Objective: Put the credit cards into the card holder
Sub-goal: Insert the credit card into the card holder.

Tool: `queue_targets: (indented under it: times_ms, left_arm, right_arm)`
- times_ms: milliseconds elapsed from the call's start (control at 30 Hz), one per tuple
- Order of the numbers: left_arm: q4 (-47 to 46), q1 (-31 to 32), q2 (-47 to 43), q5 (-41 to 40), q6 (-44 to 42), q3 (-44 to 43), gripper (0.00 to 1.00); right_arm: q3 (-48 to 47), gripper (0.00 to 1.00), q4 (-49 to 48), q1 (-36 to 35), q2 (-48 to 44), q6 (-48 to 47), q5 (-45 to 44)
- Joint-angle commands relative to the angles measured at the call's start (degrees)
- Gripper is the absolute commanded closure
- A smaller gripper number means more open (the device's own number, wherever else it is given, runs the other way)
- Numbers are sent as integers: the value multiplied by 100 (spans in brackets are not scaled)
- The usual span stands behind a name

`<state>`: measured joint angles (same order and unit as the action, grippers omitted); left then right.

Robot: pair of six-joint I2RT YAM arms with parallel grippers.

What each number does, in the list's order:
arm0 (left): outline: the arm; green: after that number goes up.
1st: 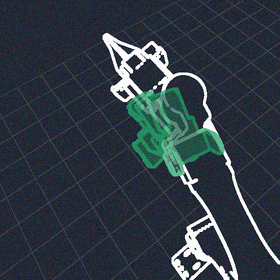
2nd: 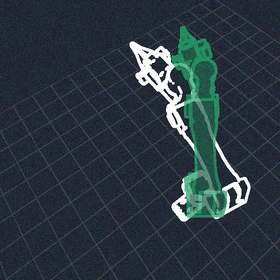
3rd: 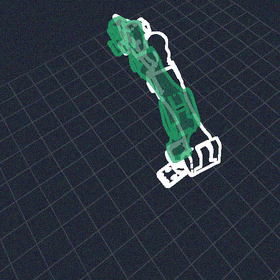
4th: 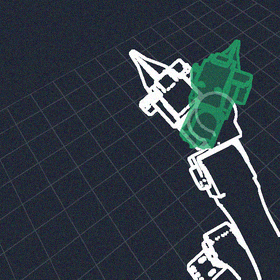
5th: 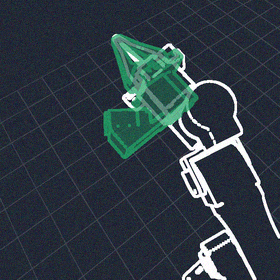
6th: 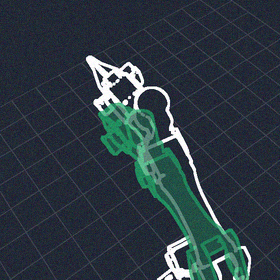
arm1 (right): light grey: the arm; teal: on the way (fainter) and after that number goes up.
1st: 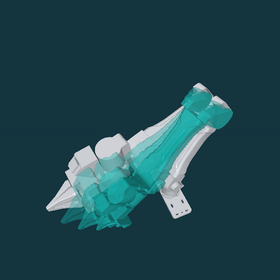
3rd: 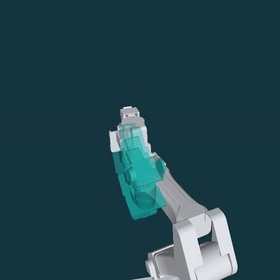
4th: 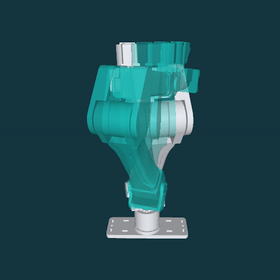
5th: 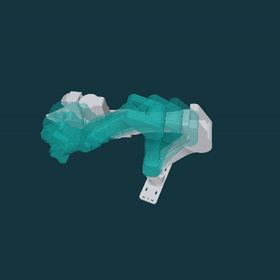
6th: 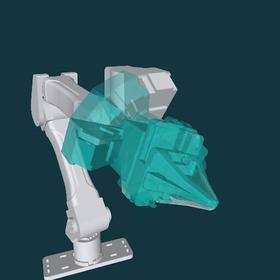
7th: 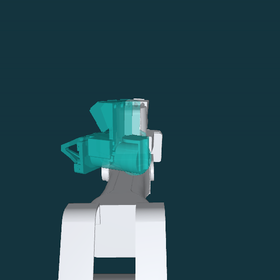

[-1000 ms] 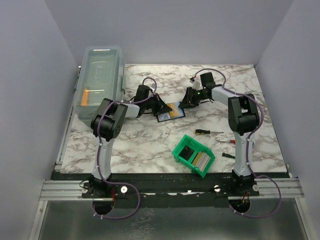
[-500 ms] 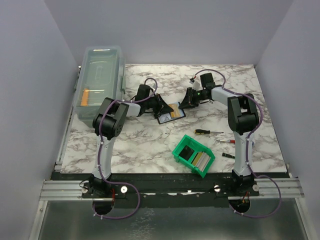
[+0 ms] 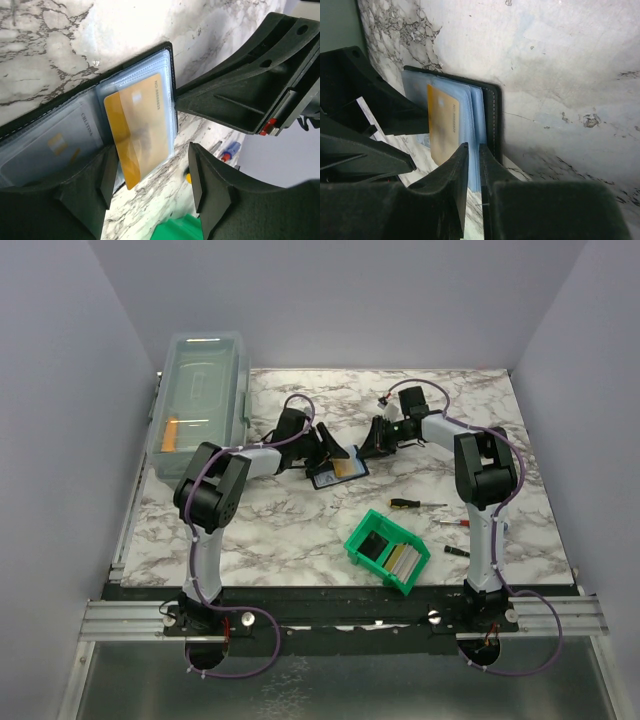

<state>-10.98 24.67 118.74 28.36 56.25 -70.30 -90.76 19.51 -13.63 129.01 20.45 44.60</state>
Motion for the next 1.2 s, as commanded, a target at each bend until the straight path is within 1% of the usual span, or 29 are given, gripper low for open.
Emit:
queue_targets:
  times_ms: [0, 100, 167, 267, 333, 400, 500, 633, 733, 800, 900, 1067, 1167]
  left_arm:
    - [853, 85, -204, -630, -432, 52, 39]
    - [921, 140, -93, -643, -426, -69, 48]
    - [1035, 251, -11, -750, -444, -236, 49]
    - [1219, 522, 186, -814, -485, -607, 49]
    - [1314, 597, 207, -777, -484, -703, 49]
    - [1375, 593, 69, -851, -650, -610, 49]
    - [1849, 556, -78, -944, -1041, -670, 45]
    - [2155, 438, -302, -815, -1265, -640, 39]
    - [2619, 409, -474, -713, -1626, -830, 36]
    - [3065, 403, -556, -666, -1892, -1062, 35]
    - [3531, 352, -822, -606, -2173, -1184, 34]
    - [3973, 327, -1452, -1125, -2458, -951, 34]
    - [4110, 323, -1500, -1338, -2534, -832, 33]
  right_arm:
    - [50, 82, 114, -52, 72, -30, -104]
    - [56, 82, 123, -52, 72, -30, -92]
    - [74, 82, 123, -52, 51, -23, -92]
    - [144, 82, 62, -48, -8, 18, -117]
    - [158, 82, 60, -51, -52, 26, -147]
    - [180, 82, 78, -51, -96, 23, -203]
    - [196, 82, 105, -52, -128, 29, -304]
    - [206, 81, 151, -52, -151, 9, -427]
    - [221, 77, 247, -50, -228, -98, -608]
    - [207, 75, 298, -52, -262, -176, -643]
    - [218, 73, 351, -48, -274, -230, -658]
    - [410, 65, 256, -51, -423, -245, -715]
    - [486, 56, 216, -52, -566, -199, -756]
